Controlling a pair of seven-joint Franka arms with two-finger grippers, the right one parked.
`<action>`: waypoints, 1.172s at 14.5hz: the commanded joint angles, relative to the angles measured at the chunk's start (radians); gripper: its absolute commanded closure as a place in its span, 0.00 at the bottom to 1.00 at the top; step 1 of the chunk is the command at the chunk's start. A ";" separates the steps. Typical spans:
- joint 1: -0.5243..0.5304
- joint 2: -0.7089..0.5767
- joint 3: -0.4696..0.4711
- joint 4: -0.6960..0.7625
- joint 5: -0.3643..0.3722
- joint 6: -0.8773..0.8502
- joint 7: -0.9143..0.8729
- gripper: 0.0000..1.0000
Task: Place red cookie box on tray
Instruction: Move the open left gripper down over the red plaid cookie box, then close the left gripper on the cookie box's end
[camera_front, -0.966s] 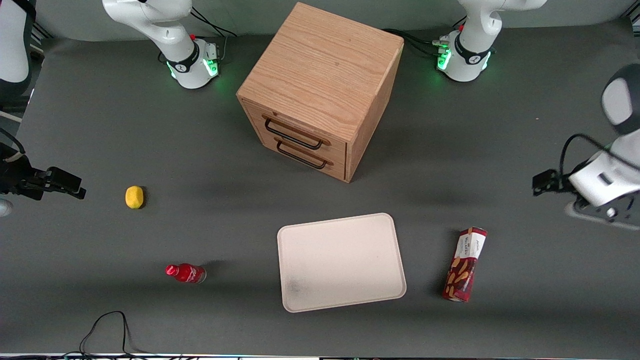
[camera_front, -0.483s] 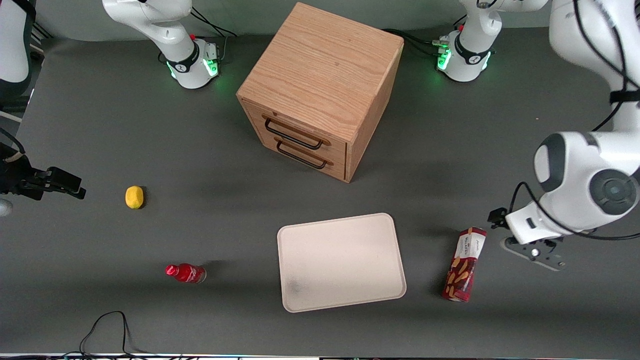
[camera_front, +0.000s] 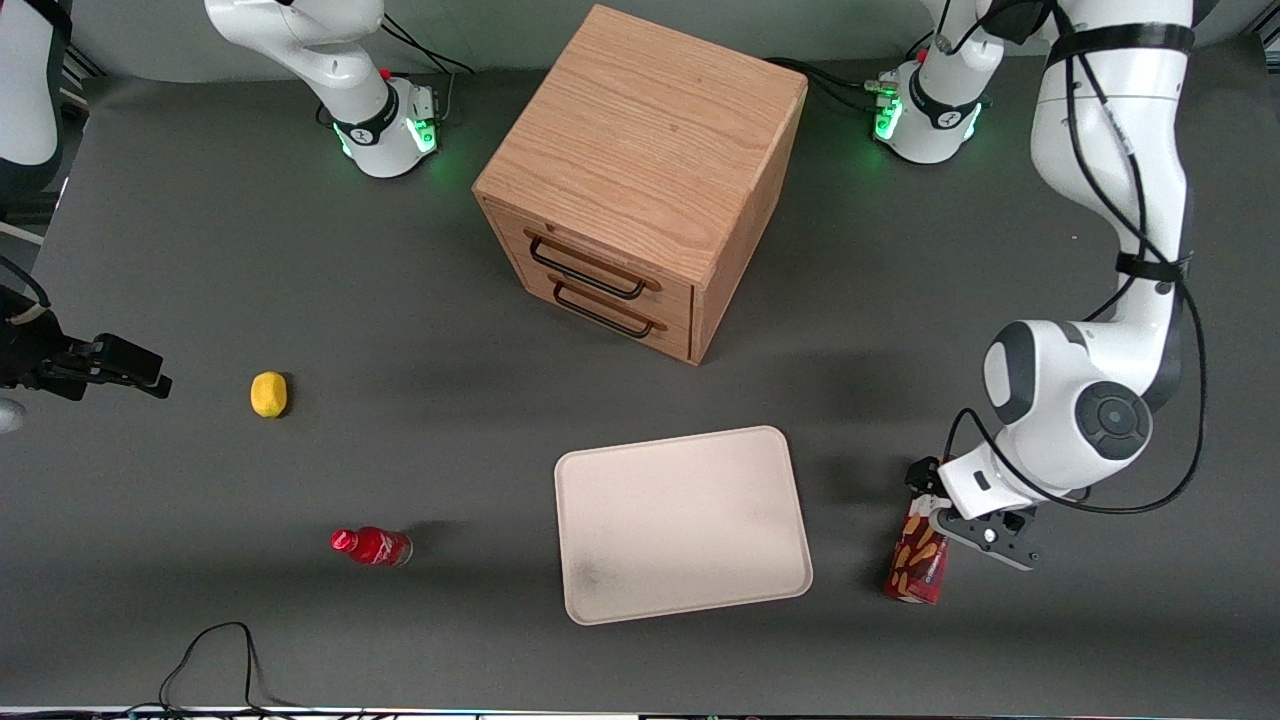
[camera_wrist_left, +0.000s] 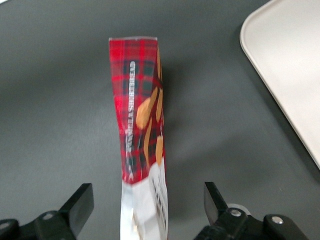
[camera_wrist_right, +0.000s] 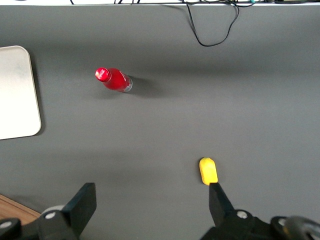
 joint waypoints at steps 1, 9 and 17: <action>-0.021 0.040 0.018 0.016 -0.018 0.085 0.010 0.02; -0.023 0.072 0.021 -0.010 -0.015 0.133 0.012 1.00; -0.015 -0.044 0.027 0.022 -0.018 -0.029 -0.091 1.00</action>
